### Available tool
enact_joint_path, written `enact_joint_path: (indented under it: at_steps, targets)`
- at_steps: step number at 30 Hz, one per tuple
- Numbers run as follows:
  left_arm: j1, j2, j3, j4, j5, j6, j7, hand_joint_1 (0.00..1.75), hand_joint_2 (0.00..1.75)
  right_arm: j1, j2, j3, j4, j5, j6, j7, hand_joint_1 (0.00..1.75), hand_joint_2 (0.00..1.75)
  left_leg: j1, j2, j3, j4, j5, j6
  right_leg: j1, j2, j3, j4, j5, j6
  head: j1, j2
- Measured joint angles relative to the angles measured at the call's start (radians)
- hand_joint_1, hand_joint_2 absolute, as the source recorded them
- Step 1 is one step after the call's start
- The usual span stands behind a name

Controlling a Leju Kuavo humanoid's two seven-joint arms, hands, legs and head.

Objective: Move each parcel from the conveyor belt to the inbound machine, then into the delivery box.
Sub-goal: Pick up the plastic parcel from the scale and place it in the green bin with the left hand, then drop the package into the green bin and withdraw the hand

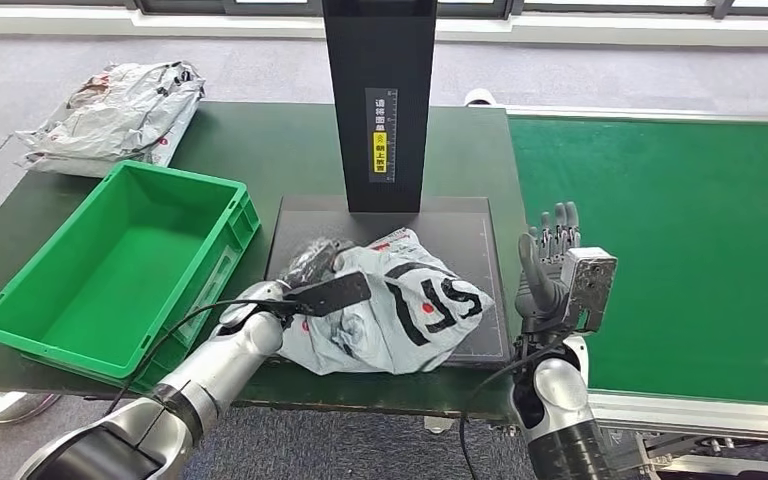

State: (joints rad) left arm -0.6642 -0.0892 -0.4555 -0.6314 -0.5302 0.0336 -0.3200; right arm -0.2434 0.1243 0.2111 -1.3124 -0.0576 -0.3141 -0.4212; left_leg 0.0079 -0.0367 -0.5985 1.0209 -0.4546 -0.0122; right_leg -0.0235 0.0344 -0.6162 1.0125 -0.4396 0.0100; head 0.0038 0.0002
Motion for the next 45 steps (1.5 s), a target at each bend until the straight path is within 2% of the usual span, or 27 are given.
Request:
enact_joint_path:
  at_steps: [4,8,16,19,21,26,30,33,36,40,42,45]
  targets:
    - [-0.028,-0.004,0.067,-0.076,0.039,0.122,0.037,1.75,1.75,0.01,-0.001,-0.001,-0.016,-0.013,-0.024,0.002,0.0,1.75,0.0,0.0,0.0,0.0,0.0,0.0,0.0,0.0,0.0,0.0,0.0,0.0,0.0,0.0]
    - [-0.049,-0.003,0.101,-0.126,0.051,0.141,0.055,1.75,1.75,0.016,-0.003,-0.001,-0.025,-0.022,-0.032,0.002,0.0,1.75,0.0,0.0,-0.001,0.0,0.0,0.0,0.0,0.0,0.0,0.0,0.0,0.0,0.0,0.0]
    - [-0.05,-0.003,0.115,-0.156,0.06,0.16,0.051,1.75,1.75,0.017,-0.005,-0.001,-0.032,-0.026,-0.034,0.002,0.0,1.75,0.0,0.0,-0.001,0.0,0.0,0.0,0.0,0.0,-0.001,0.0,0.0,0.0,0.0,0.0]
    - [-0.053,0.0,0.133,-0.174,0.076,0.227,0.045,1.75,1.75,0.019,-0.006,-0.001,-0.032,-0.031,-0.039,0.0,0.0,1.75,0.0,0.0,-0.001,0.0,0.0,0.0,0.0,0.0,-0.001,0.0,0.0,0.0,0.0,0.0]
    - [-0.065,0.013,0.155,-0.203,0.071,0.304,0.058,1.75,1.75,0.023,-0.006,-0.001,-0.033,-0.038,-0.046,-0.005,0.0,1.75,0.0,0.0,-0.002,0.0,0.0,0.0,0.0,0.0,-0.001,0.0,0.0,0.0,0.0,0.0]
    - [-0.124,0.094,0.228,-0.277,-0.002,0.498,0.12,1.75,1.75,0.044,-0.014,-0.001,-0.038,-0.06,-0.062,-0.016,0.0,1.75,0.001,0.002,-0.001,0.0,0.0,-0.001,0.003,0.002,-0.001,0.0,0.0,-0.001,0.0,0.0]
    - [-0.149,0.217,0.306,-0.275,-0.053,0.622,0.123,1.75,1.75,0.068,-0.025,-0.001,-0.053,-0.074,-0.066,-0.025,0.0,1.75,0.002,0.005,-0.001,-0.001,-0.001,-0.003,0.005,0.005,-0.002,0.001,0.0,-0.003,0.0,0.0]
    - [-0.139,0.299,0.384,-0.248,-0.028,0.654,0.086,1.75,1.75,0.081,-0.034,-0.001,-0.058,-0.086,-0.066,-0.027,0.0,1.75,0.003,0.006,0.0,-0.002,-0.001,-0.004,0.006,0.006,-0.003,0.001,0.0,-0.004,0.0,0.0]
    - [-0.104,0.358,0.484,-0.216,0.001,0.657,0.025,1.75,1.75,0.089,-0.043,-0.002,-0.058,-0.095,-0.066,-0.029,0.0,1.75,0.003,0.006,0.0,-0.002,-0.001,-0.005,0.006,0.008,-0.003,0.001,0.0,-0.005,0.0,0.0]
    - [-0.056,0.399,0.571,-0.174,-0.004,0.634,-0.005,1.69,1.75,0.104,-0.052,-0.012,-0.068,-0.105,-0.072,-0.036,0.0,1.75,0.003,0.004,-0.001,-0.001,-0.001,-0.005,0.006,0.005,-0.003,0.001,-0.001,-0.006,0.0,0.0]
    - [-0.047,0.411,0.575,-0.143,-0.063,0.568,0.034,1.64,1.75,0.115,-0.058,-0.017,-0.08,-0.107,-0.075,-0.04,0.0,1.75,0.003,0.001,-0.002,-0.001,-0.001,-0.005,0.006,0.003,-0.003,0.0,-0.001,-0.005,0.0,0.0]
    - [-0.049,0.433,0.523,-0.083,-0.231,0.395,0.132,1.64,1.75,0.133,-0.064,-0.029,-0.1,-0.107,-0.076,-0.042,0.0,1.75,0.003,0.0,-0.002,0.0,-0.001,-0.005,0.005,0.001,-0.002,0.0,-0.001,-0.005,0.0,0.0]
